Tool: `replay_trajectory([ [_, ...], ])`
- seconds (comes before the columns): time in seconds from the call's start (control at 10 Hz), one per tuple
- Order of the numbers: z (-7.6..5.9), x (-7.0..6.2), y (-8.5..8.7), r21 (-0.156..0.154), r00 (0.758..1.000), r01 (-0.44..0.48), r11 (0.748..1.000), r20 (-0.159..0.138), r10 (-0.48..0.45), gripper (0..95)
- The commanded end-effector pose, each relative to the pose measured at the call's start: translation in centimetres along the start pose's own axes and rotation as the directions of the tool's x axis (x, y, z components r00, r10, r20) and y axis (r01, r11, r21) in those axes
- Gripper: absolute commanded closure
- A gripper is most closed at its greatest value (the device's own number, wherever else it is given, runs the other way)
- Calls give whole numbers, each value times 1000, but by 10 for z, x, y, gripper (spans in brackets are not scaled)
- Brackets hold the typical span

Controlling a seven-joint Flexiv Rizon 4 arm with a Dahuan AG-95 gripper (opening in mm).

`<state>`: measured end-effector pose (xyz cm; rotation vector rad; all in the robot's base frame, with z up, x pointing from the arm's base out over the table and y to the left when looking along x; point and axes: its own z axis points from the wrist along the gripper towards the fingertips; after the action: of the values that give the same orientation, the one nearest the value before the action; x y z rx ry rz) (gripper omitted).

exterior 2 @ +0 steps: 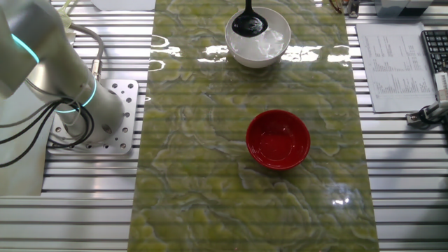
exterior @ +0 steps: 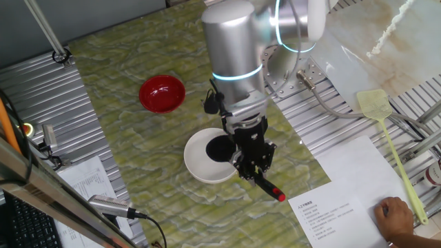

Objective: Scoop water with a large spoon from one bowl to another

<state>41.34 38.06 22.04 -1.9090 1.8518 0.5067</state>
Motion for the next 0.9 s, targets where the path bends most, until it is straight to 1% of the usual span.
replay_trajectory([
  [0.1, 2, -1, -1, 9, 1000, 8, 1000, 24, -8, 950],
  [0.2, 2, -1, -1, 9, 999, 21, 1000, 33, -21, 950],
  [0.6, 1, -2, 0, 14, 998, 39, 999, 41, -40, 950],
  [0.9, 0, -3, 0, 14, 998, 46, 999, 31, -46, 950],
])
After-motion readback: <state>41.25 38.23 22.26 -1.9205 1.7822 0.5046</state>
